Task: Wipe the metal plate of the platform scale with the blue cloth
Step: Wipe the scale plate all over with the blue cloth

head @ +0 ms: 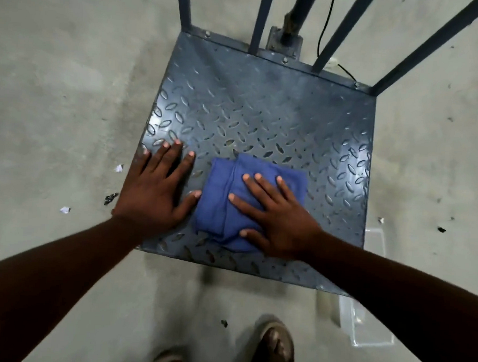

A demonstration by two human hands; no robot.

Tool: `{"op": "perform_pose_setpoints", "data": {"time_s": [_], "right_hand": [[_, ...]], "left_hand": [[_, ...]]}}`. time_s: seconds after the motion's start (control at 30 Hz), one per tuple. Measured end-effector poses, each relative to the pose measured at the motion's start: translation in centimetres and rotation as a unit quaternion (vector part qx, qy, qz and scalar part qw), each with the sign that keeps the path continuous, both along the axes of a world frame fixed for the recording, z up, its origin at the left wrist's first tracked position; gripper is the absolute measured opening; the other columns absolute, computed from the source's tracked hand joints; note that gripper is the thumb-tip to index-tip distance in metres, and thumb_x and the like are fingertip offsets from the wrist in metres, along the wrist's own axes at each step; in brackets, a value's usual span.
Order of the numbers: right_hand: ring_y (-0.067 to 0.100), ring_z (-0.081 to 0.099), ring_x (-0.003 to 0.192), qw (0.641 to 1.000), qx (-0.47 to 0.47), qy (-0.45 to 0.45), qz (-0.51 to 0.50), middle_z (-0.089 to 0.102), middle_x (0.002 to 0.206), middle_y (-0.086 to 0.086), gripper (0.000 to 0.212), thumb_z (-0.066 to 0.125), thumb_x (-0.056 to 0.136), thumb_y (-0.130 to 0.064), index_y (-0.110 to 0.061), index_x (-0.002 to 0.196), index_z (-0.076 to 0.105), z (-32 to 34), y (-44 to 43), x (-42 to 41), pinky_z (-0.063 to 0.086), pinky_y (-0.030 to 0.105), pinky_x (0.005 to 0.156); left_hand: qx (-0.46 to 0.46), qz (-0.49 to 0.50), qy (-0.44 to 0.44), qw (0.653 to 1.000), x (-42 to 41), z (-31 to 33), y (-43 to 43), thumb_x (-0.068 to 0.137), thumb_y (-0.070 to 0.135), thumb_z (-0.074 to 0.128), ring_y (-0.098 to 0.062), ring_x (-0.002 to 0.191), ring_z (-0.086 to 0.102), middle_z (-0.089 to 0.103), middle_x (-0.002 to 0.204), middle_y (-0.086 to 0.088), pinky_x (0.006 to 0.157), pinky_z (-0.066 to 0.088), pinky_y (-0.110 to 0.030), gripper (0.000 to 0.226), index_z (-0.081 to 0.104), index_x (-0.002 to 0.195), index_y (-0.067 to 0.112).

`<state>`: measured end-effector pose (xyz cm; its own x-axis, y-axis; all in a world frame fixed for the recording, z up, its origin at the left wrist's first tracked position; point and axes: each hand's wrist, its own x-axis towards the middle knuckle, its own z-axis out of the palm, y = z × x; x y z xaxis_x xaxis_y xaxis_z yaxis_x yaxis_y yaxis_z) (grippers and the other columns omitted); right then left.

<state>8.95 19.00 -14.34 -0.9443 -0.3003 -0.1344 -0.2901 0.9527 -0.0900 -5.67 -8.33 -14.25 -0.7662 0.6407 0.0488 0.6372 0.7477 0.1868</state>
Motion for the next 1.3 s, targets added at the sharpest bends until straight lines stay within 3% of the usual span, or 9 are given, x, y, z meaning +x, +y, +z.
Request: {"op": "perform_pose_setpoints", "data": {"time_s": [0.1, 0.23, 0.4, 0.63, 0.7, 0.87, 1.03, 1.17, 1.3], "right_hand": [[0.031, 0.017, 0.158, 0.986, -0.011, 0.041, -0.158, 0.018, 0.172, 0.010, 0.072, 0.030, 0.099, -0.071, -0.036, 0.162, 0.029, -0.6, 1.5, -6.8, 0.015, 0.062, 0.124], [0.030, -0.001, 0.160, 0.923, -0.066, -0.012, -0.378, 0.002, 0.174, 0.011, 0.067, 0.016, 0.104, -0.064, -0.035, 0.165, 0.013, 0.1, 2.2, -15.6, -0.001, 0.058, 0.127], [0.026, 0.020, 0.157, 0.996, -0.048, 0.034, -0.069, 0.025, 0.170, 0.007, 0.061, 0.028, 0.104, -0.051, -0.031, 0.161, 0.033, -0.6, -6.6, -16.2, 0.011, 0.052, 0.127], [0.035, 0.009, 0.159, 0.936, -0.017, 0.032, -0.351, 0.013, 0.171, 0.016, 0.067, 0.025, 0.104, -0.058, -0.030, 0.165, 0.020, -0.4, 0.5, -23.7, 0.005, 0.056, 0.127], [0.036, 0.011, 0.158, 0.946, -0.003, 0.037, -0.323, 0.015, 0.171, 0.018, 0.066, 0.025, 0.104, -0.055, -0.029, 0.165, 0.020, -0.4, -2.3, -25.9, 0.007, 0.057, 0.127], [0.027, 0.017, 0.158, 0.996, -0.038, 0.014, -0.078, 0.023, 0.171, 0.007, 0.062, 0.031, 0.102, -0.053, -0.031, 0.160, 0.037, -0.8, -9.0, -30.7, 0.008, 0.050, 0.128], [0.027, 0.009, 0.160, 0.976, -0.019, 0.028, -0.215, 0.013, 0.173, 0.004, 0.066, 0.029, 0.105, -0.051, -0.027, 0.165, 0.020, -0.7, -6.5, -34.1, 0.002, 0.050, 0.128], [0.027, 0.016, 0.159, 0.993, -0.038, 0.041, -0.105, 0.019, 0.172, 0.003, 0.065, 0.029, 0.101, -0.055, -0.032, 0.162, 0.030, -1.4, -9.6, -28.5, 0.008, 0.052, 0.127], [0.027, 0.007, 0.160, 0.978, -0.052, 0.007, -0.203, 0.010, 0.174, 0.004, 0.068, 0.031, 0.100, -0.061, -0.037, 0.163, 0.022, -1.2, -8.5, -29.8, 0.003, 0.057, 0.126]], "left_hand": [[0.020, 0.001, -0.007, 1.000, 0.1, -0.2, -0.4, 0.096, 0.066, 0.051, -0.032, 0.160, 0.031, 0.031, 0.174, -0.011, 0.130, 0.022, -0.051, 0.084, 0.036, 0.167, 0.023], [0.032, 0.020, -0.017, 0.999, -0.1, -0.3, -0.4, 0.094, 0.068, 0.054, -0.032, 0.159, 0.031, 0.034, 0.171, -0.015, 0.131, 0.022, -0.052, 0.090, 0.037, 0.166, 0.017], [0.021, 0.063, -0.026, 0.997, -0.3, -0.7, -0.7, 0.092, 0.072, 0.054, -0.034, 0.155, 0.037, 0.043, 0.165, -0.017, 0.131, 0.021, -0.049, 0.092, 0.044, 0.160, 0.011], [-0.007, 0.052, -0.033, 0.998, -0.4, -1.1, -0.8, 0.093, 0.074, 0.050, -0.027, 0.164, 0.017, 0.022, 0.177, -0.011, 0.132, 0.015, -0.054, 0.102, 0.026, 0.169, 0.011], [-0.017, 0.049, -0.039, 0.998, -0.4, -1.2, -0.8, 0.094, 0.075, 0.048, -0.027, 0.164, 0.017, 0.021, 0.177, -0.011, 0.132, 0.015, -0.055, 0.102, 0.025, 0.169, 0.011], [-0.025, 0.046, -0.043, 0.998, -0.7, -1.4, -0.7, 0.093, 0.074, 0.049, -0.029, 0.163, 0.020, 0.024, 0.176, -0.013, 0.132, 0.015, -0.055, 0.102, 0.027, 0.168, 0.009], [-0.031, 0.044, -0.047, 0.997, -0.7, -1.3, -0.8, 0.094, 0.075, 0.048, -0.028, 0.164, 0.017, 0.021, 0.177, -0.012, 0.132, 0.016, -0.056, 0.102, 0.024, 0.169, 0.010], [-0.034, 0.050, -0.057, 0.997, -0.7, -1.3, -0.7, 0.093, 0.075, 0.049, -0.029, 0.163, 0.021, 0.024, 0.176, -0.011, 0.132, 0.016, -0.055, 0.102, 0.027, 0.169, 0.010], [-0.038, 0.046, -0.063, 0.996, -0.7, -1.2, -0.7, 0.093, 0.075, 0.048, -0.029, 0.163, 0.020, 0.023, 0.176, -0.011, 0.133, 0.013, -0.054, 0.103, 0.027, 0.169, 0.009]]}}
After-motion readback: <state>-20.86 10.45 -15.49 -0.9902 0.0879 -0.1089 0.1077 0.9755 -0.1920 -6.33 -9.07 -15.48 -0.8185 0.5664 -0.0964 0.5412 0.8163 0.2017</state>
